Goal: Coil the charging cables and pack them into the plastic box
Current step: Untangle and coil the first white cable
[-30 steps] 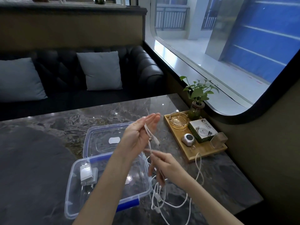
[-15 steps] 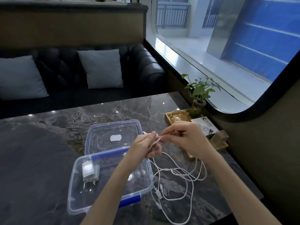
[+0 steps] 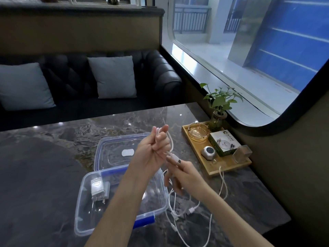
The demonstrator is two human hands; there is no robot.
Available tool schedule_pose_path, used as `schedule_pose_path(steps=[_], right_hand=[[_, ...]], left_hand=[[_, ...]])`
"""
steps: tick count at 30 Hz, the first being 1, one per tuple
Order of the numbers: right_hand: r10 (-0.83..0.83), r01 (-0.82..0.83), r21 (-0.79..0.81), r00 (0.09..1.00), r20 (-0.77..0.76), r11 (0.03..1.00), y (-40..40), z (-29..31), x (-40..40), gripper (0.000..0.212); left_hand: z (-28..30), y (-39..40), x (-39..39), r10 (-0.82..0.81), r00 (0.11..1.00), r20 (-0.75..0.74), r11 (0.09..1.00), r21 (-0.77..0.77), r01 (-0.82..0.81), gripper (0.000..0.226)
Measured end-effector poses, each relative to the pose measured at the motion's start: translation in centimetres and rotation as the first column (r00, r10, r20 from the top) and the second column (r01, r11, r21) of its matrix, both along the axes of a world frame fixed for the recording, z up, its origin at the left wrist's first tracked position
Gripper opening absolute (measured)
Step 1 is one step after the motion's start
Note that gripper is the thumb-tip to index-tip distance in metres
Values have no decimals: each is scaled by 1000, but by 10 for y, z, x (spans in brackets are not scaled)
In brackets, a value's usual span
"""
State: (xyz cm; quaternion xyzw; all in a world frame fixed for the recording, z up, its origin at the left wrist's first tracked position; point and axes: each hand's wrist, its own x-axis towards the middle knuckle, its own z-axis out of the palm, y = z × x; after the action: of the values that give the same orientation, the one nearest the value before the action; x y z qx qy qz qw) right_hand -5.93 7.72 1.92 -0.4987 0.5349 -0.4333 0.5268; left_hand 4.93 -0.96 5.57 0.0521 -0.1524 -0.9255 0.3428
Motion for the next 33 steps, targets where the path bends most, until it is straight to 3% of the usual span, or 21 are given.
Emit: schedule_pose_path(steps=[4,7,9,11,13,15,20,24,27,29,31,33], right_hand=[[154,-125,147,966,-207,981,8,6,5,39],[204,-129,218,906,-370,967,9,20,4,39],[260,-145,260,833,-489,955,8,34,1,28],[256,-175,188,722,-643,966,8,47,-2,23],[172,-191,65,618,-767,979,8,59,-8,22],[78,-159,-22,594,-800,987,4,67,-17,18],[-120,-44,-217,717,-687,975,-5,71,-38,8],[-181,-32,-316,764,-619,948,-5,68,-38,5],[-260,44,-397,820,-509,917,-8,66,-45,6],[-254,117,-373,904,-344,920,-10,61,-50,8],[-212,175,-283,971,-106,943,-10,49,-50,10],[-188,210,-138,970,156,968,-10,29,-45,15]], left_hand=[[-13,-12,-8,225,931,288,974,-71,-214,48],[-27,-14,-12,375,772,513,920,-308,-243,44],[-36,-11,-12,492,639,591,838,-520,-164,39],[-46,-9,-11,573,539,617,734,-679,-5,34],[-51,-5,-9,593,494,636,663,-734,149,32],[-50,3,-6,568,489,662,617,-736,279,35],[-36,21,5,354,581,733,593,-656,466,40],[-28,25,7,323,624,711,645,-648,405,43],[-21,29,5,218,726,652,739,-596,313,46],[-13,30,5,74,811,581,807,-512,293,51],[-5,30,7,-19,862,507,814,-492,307,44],[2,28,9,-51,897,439,829,-482,283,35]])
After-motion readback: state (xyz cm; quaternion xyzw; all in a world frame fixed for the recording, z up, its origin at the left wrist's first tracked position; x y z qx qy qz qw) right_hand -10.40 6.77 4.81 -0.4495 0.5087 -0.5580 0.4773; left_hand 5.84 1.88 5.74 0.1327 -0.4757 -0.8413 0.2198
